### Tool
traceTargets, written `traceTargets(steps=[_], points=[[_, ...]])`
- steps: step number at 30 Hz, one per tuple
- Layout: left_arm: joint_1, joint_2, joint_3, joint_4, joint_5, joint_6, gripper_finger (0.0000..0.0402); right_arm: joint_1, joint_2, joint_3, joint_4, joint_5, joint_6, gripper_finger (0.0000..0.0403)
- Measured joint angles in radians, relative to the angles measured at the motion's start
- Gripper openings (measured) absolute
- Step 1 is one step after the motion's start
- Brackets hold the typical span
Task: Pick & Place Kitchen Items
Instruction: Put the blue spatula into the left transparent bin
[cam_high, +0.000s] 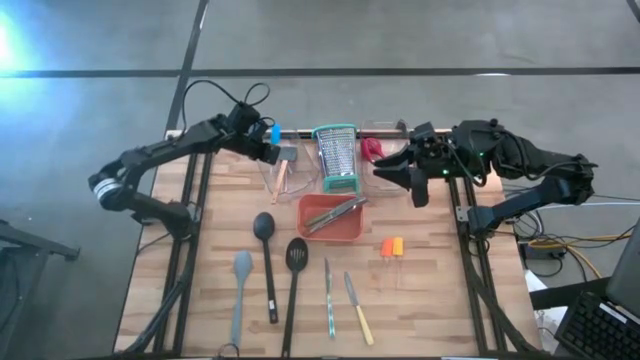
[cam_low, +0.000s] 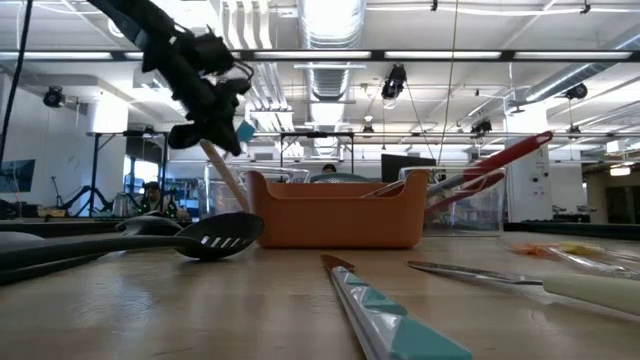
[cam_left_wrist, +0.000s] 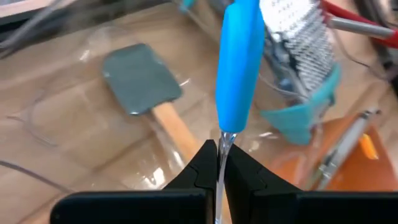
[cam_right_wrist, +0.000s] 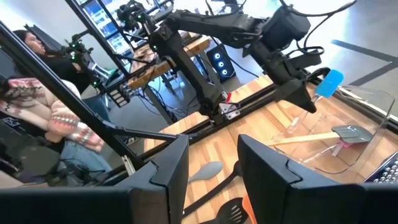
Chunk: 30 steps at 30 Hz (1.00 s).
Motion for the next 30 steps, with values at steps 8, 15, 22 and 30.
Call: traceTargets(steps=[8,15,22,30], points=[[0.050,0.108,0.020,0.006,0.005,0.023,0.0013,0.000,0.002,0.000,0.001,-0.001,0.004,0.0136],[0.048,0.222,0.033,-0.001,0.054,0.002,0.0013,0.000,0.002,0.000,0.001,-0.001,0.003,0.0130],[0.048,0.299,0.089,-0.028,0.055,0.003,0.0014,0.000,0.002,0.000,0.000,-0.001,0.000,0.0123],[0.048,0.364,0.178,-0.091,0.054,0.027,0.0073,0.000,0.002,-0.001,-0.006,-0.002,-0.001,0.0132]])
